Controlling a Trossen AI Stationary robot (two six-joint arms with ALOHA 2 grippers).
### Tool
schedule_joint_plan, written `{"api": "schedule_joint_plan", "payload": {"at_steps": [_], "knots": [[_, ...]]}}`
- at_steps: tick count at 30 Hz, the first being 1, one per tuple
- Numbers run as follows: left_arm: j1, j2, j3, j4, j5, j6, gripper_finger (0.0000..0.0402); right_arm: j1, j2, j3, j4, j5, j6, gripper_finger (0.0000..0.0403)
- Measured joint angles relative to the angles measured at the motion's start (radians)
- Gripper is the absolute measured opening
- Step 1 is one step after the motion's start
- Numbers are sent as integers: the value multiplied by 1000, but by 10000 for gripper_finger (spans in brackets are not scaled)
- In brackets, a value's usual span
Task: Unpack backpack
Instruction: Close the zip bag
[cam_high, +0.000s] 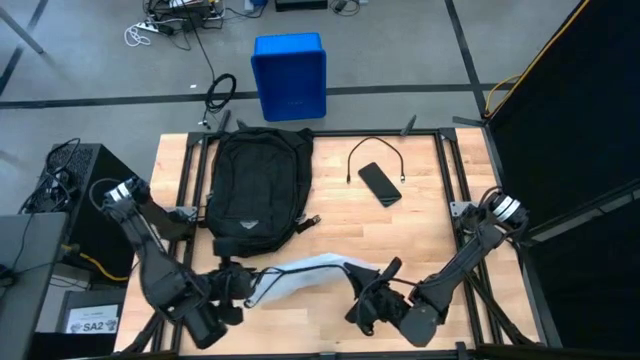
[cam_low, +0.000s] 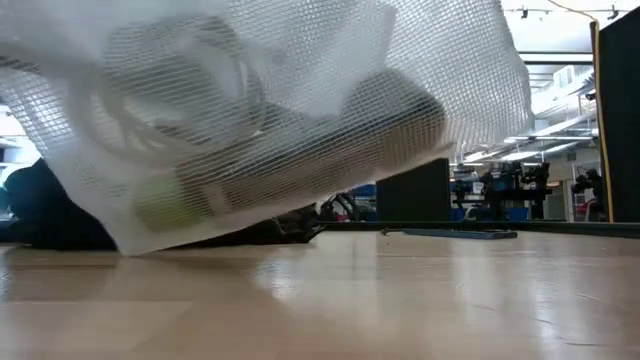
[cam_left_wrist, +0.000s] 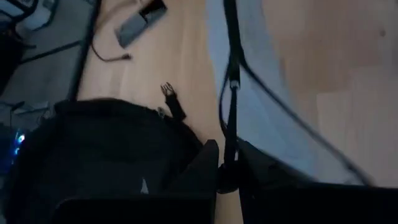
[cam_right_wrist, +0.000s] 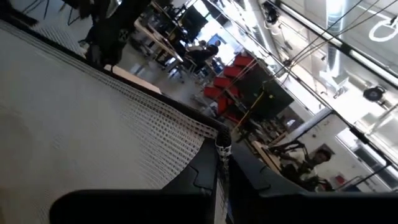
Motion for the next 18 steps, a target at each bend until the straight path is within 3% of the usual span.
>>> {"api": "schedule_joint_plan", "payload": {"at_steps": [4,9,13,18], "knots": [[-34,-1,139,-55,-112,1,0,-13,-2,0,14,-2,7,0],[-52,-2,307,-53,-197,111,0,-45,-2,0,24,-67,61,0],[-52,-3,367,-68,-201,143,0,-63,-2,0,62,-164,85,0],[-51,0,362,-129,-145,92,0,-64,-2,0,52,-110,111,0]]}}
